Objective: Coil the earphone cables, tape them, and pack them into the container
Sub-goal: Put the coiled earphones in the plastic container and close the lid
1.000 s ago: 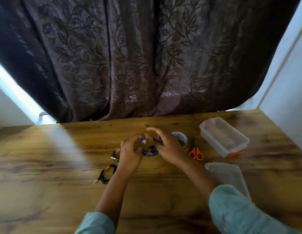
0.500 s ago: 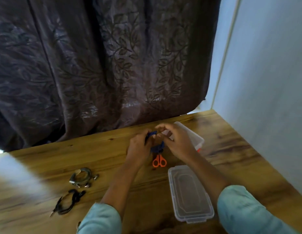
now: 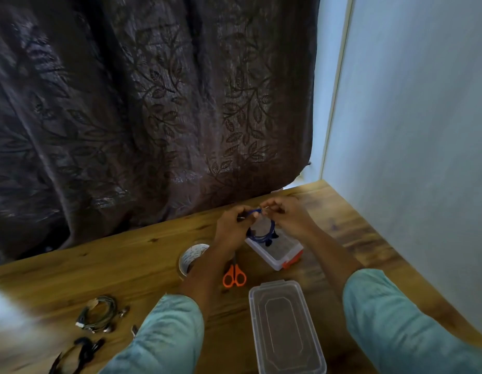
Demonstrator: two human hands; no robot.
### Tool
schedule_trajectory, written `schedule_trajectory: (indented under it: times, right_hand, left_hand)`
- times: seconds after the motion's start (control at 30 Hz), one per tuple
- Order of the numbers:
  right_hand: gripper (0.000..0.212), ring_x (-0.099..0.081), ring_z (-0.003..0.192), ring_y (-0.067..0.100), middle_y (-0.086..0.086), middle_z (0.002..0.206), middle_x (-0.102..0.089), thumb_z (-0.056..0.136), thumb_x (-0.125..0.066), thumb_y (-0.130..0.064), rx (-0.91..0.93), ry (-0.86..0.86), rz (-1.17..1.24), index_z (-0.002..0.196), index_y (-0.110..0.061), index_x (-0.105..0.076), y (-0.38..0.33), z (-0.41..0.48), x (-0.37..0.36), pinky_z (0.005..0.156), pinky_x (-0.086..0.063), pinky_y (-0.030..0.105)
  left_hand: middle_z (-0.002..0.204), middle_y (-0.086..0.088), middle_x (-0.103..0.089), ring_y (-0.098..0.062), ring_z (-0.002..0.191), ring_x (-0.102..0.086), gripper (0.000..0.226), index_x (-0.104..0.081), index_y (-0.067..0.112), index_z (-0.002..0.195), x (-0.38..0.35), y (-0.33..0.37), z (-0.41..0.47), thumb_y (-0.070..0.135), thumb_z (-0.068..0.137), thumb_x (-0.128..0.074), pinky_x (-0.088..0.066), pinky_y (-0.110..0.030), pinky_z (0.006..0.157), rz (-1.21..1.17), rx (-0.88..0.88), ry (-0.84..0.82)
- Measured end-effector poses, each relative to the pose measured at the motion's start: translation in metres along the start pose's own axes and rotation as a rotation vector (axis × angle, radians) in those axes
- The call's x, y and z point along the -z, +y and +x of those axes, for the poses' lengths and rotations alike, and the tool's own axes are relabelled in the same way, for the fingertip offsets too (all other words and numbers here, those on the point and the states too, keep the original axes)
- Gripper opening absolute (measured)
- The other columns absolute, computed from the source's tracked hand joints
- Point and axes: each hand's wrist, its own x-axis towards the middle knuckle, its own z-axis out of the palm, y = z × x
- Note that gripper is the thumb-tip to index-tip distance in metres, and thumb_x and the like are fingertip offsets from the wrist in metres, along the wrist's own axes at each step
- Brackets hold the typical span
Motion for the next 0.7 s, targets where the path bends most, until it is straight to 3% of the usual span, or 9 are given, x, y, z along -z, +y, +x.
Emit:
schedule_trajectory:
  times: [0.2,0.33,0.47,0.6,0.7]
  right_hand:
    - [0.02,-0.062,0.093,0.019,0.007,0.1,-0.068,0.09,-0.063,-0.015,-0.122,0.107,-0.139,0.109,-0.009,-0.065,0.014,0.015,-0.014,0.079,-0.053,0.03]
    - [0.023,-0.064,0.099,0.023,0.012,0.107,-0.069,0.092,-0.058,-0.015,-0.119,0.033,-0.343,0.114,-0.007,-0.065,0.017,0.023,-0.021,0.085,-0.051,0.029]
    - [0.028,-0.06,0.105,0.024,0.012,0.115,-0.062,0.096,-0.053,-0.019,-0.247,-0.135,-0.577,0.122,-0.009,-0.054,0.015,0.031,-0.023,0.091,-0.049,0.034]
    - [0.039,-0.058,0.11,0.026,0.012,0.122,-0.057,0.093,-0.057,-0.013,-0.115,-0.168,-0.68,0.129,-0.012,-0.043,0.017,0.024,-0.029,0.091,-0.05,0.035]
    - [0.046,-0.057,0.113,0.028,0.014,0.125,-0.055,0.091,-0.06,-0.015,-0.081,-0.17,-0.713,0.131,-0.01,-0.038,0.015,0.024,-0.034,0.093,-0.048,0.036]
  left_hand:
    - [0.086,-0.004,-0.069,-0.017,0.084,-0.065,0.014,-0.066,0.02,0.09,-0.001,-0.013,0.021,0.014,0.079,-0.074,-0.056,-0.032,0.076,0.066,0.188,0.02]
    - [0.089,-0.007,-0.071,-0.021,0.088,-0.067,0.016,-0.064,0.022,0.084,-0.002,-0.019,0.031,0.008,0.079,-0.071,-0.056,-0.038,0.081,0.2,0.179,0.006]
    - [0.096,-0.006,-0.07,-0.019,0.09,-0.066,0.016,-0.069,0.012,0.098,-0.011,-0.02,0.035,0.008,0.082,-0.067,-0.054,-0.03,0.077,0.426,0.106,-0.012]
    - [0.095,-0.008,-0.069,-0.022,0.088,-0.065,0.015,-0.068,0.01,0.099,-0.019,-0.017,0.034,0.011,0.09,-0.056,-0.05,-0.027,0.071,0.666,0.02,-0.018]
    - [0.105,-0.01,-0.066,-0.023,0.098,-0.064,0.018,-0.063,0.009,0.107,-0.023,-0.012,0.032,0.011,0.094,-0.05,-0.05,-0.029,0.078,0.797,-0.005,-0.035]
